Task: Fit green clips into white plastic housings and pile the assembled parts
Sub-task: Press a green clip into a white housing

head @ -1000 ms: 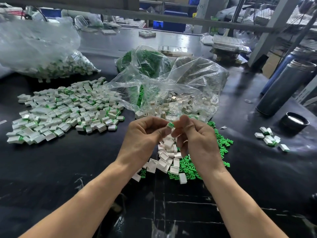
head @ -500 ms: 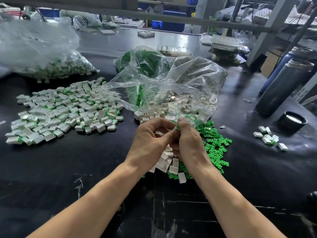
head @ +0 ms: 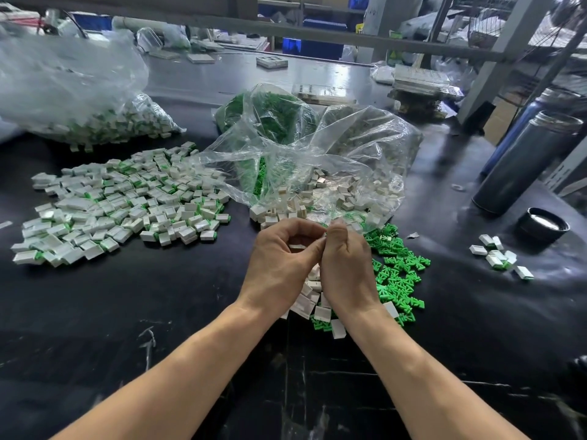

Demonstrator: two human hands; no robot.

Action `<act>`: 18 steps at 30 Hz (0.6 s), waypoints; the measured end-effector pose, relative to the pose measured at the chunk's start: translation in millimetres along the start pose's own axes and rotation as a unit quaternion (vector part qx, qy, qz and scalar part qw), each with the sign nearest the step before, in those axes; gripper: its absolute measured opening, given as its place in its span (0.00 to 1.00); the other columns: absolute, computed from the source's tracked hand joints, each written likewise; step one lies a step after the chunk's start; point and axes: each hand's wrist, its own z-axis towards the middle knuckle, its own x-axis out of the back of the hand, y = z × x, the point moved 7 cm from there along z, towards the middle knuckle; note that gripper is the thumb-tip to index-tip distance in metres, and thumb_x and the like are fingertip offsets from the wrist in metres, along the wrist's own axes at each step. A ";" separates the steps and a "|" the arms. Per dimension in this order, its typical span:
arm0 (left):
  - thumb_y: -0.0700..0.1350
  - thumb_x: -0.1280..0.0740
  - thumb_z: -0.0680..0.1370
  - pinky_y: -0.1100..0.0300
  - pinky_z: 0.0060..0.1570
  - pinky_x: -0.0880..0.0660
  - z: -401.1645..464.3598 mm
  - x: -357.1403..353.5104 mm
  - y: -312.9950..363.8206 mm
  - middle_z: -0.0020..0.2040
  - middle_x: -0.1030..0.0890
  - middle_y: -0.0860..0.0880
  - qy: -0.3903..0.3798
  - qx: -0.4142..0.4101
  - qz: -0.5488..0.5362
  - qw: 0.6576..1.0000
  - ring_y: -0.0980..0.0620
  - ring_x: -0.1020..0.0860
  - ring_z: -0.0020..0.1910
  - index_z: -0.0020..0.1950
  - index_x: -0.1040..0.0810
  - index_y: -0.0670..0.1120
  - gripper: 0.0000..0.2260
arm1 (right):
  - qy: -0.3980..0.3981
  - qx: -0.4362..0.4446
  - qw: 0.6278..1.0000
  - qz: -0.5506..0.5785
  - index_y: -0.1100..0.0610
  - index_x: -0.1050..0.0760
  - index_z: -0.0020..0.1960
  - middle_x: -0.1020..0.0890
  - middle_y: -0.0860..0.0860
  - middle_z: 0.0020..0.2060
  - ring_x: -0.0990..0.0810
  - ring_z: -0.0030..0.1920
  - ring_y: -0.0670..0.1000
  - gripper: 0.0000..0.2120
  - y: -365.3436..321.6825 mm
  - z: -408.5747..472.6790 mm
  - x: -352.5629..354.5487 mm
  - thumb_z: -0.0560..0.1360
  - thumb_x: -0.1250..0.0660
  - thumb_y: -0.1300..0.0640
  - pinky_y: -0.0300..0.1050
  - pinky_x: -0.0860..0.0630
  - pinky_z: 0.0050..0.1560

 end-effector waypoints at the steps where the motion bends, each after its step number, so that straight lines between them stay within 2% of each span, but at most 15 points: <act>1: 0.39 0.25 0.77 0.65 0.43 0.20 0.0 -0.4 -0.1 0.43 0.13 0.47 0.001 0.000 -0.004 1.000 0.52 0.15 0.43 0.48 0.15 0.45 0.02 | 0.002 0.003 1.000 0.000 0.46 0.23 0.37 0.19 0.43 0.37 0.20 0.42 0.39 0.23 0.4 0.3 0.3 0.85 0.50 0.49 0.32 0.27 0.39; 5: 0.39 0.25 0.77 0.62 0.45 0.20 -0.7 -1.0 -1.1 0.43 0.13 0.47 0.004 -0.001 -0.005 1.000 0.51 0.14 0.44 0.48 0.15 0.45 0.02 | 0.011 0.011 1.000 -0.004 0.49 0.25 0.33 0.20 0.44 0.32 0.22 0.35 0.38 0.23 0.4 1.7 0.9 0.82 0.50 0.48 0.29 0.32 0.32; 12: 0.40 0.24 0.77 0.62 0.45 0.20 -1.1 -1.4 -1.8 0.43 0.13 0.48 0.007 0.000 -0.001 1.000 0.51 0.14 0.45 0.48 0.14 0.45 0.02 | 0.016 0.027 0.999 0.013 0.47 0.28 0.29 0.22 0.41 0.25 0.23 0.31 0.33 0.27 -0.9 1.5 2.5 0.85 0.47 0.54 0.28 0.32 0.30; 13: 0.40 0.24 0.77 0.62 0.45 0.20 -1.4 -1.4 -1.4 0.43 0.13 0.48 0.006 -0.001 -0.001 1.000 0.51 0.14 0.45 0.48 0.14 0.45 0.02 | 0.015 0.025 0.999 0.017 0.47 0.28 0.29 0.21 0.39 0.25 0.23 0.31 0.33 0.26 -0.6 1.2 1.9 0.84 0.48 0.52 0.28 0.32 0.30; 16: 0.41 0.24 0.76 0.62 0.45 0.20 -1.6 -0.5 1.1 0.43 0.13 0.48 0.010 -0.001 -0.002 1.000 0.51 0.14 0.44 0.48 0.15 0.45 0.02 | 0.004 0.009 1.000 0.028 0.48 0.24 0.33 0.19 0.41 0.28 0.21 0.35 0.33 0.23 -0.1 0.1 0.2 0.80 0.50 0.47 0.27 0.31 0.32; 18: 0.41 0.24 0.76 0.65 0.43 0.21 -1.4 1.1 4.2 0.43 0.13 0.49 0.011 -0.005 0.007 1.000 0.53 0.15 0.43 0.48 0.15 0.46 0.02 | -0.013 0.001 0.999 0.047 0.48 0.20 0.37 0.16 0.39 0.34 0.19 0.40 0.35 0.24 1.2 -0.7 -2.1 0.82 0.50 0.45 0.28 0.28 0.38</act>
